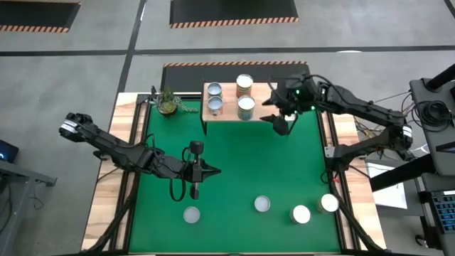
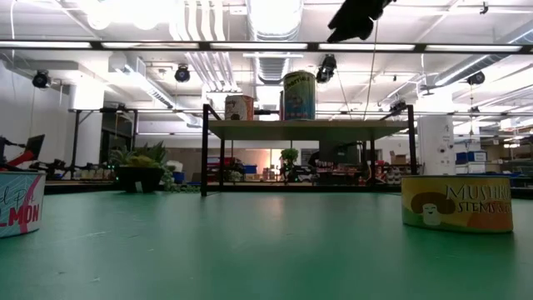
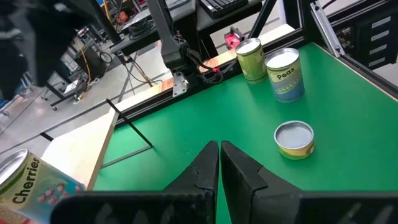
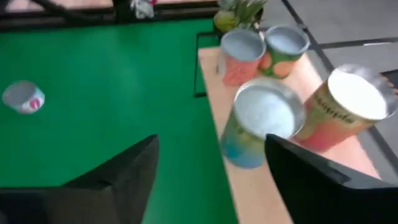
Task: Pick and place cans onto a shelf
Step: Put the canned cherries on the shelf
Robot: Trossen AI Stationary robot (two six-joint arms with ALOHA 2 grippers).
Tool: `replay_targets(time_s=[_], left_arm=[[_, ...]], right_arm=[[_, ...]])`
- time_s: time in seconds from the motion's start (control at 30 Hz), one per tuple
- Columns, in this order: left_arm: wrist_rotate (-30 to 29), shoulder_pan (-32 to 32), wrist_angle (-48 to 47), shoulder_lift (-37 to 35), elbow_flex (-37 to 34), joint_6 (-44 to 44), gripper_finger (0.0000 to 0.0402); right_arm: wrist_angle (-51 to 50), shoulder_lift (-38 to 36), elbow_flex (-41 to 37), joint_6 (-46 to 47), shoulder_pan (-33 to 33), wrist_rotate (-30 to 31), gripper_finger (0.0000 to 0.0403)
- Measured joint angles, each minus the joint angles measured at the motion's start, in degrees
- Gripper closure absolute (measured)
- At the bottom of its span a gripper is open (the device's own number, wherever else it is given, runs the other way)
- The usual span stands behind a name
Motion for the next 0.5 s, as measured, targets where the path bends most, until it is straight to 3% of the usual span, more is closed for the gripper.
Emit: replay_targets(time_s=[0.17, 0.4, 0.5], left_arm=[[0.0, 0.0, 0.0, 0.0, 0.0, -0.1, 0.0402], [0.0, 0.0, 0.0, 0.0, 0.0, -0.1, 0.0402], [0.0, 0.0, 0.0, 0.0, 0.0, -0.1, 0.0402]], right_arm=[[1.1, 0.0, -4.6, -0.9, 0.6, 9.1, 0.0231], [9.1, 4.5, -10.7, -4.8, -0.2, 8.9, 0.0362], [11.7, 7.0, -11.4, -6.1, -0.2, 8.8, 0.0389]])
